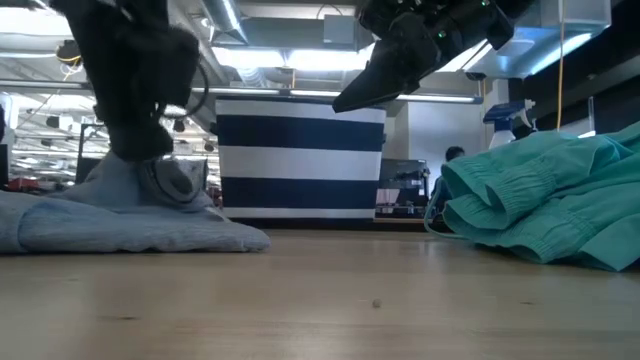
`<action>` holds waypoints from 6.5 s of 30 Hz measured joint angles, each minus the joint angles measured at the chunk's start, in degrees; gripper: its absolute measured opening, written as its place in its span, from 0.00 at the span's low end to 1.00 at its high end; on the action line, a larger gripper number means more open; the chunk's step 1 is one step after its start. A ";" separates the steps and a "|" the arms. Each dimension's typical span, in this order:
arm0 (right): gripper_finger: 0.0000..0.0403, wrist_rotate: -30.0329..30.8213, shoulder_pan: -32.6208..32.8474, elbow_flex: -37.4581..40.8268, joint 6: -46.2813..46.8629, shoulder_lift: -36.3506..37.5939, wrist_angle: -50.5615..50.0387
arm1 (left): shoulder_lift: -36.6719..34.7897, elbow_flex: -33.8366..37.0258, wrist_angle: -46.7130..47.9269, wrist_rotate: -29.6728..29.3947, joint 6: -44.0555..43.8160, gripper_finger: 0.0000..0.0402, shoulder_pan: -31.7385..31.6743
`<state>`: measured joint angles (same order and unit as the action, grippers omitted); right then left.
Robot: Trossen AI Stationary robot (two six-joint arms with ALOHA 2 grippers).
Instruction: Fold Laundry from Bin
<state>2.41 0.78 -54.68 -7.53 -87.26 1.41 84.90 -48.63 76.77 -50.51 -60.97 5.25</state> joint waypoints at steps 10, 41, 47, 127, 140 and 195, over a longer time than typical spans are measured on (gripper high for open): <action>0.35 -3.04 0.00 -0.09 0.89 -1.24 4.63 | 0.00 3.68 -4.06 -2.59 1.66 0.04 -6.89; 0.35 -3.32 -0.04 -0.07 -1.92 -4.50 8.95 | 0.02 -4.16 0.51 -12.94 4.50 0.47 -15.17; 0.35 -3.30 -0.04 -0.04 -1.92 -4.50 7.98 | -0.39 -4.56 -1.70 -7.66 8.10 0.47 -12.22; 0.35 -3.03 -0.04 -0.02 -2.89 -4.42 6.49 | -6.58 6.43 -46.06 11.77 43.45 0.37 -32.72; 0.35 -7.98 2.43 -0.04 -10.18 -4.83 9.14 | -18.49 2.78 -36.04 26.26 39.90 0.37 -0.57; 0.01 -3.93 4.33 -32.58 -7.39 -38.67 -15.37 | 7.06 2.68 -28.75 38.66 -10.47 0.36 38.43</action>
<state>-1.52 5.10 -87.26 -14.92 -125.93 -13.96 91.96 -45.95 48.02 -11.86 -71.44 43.68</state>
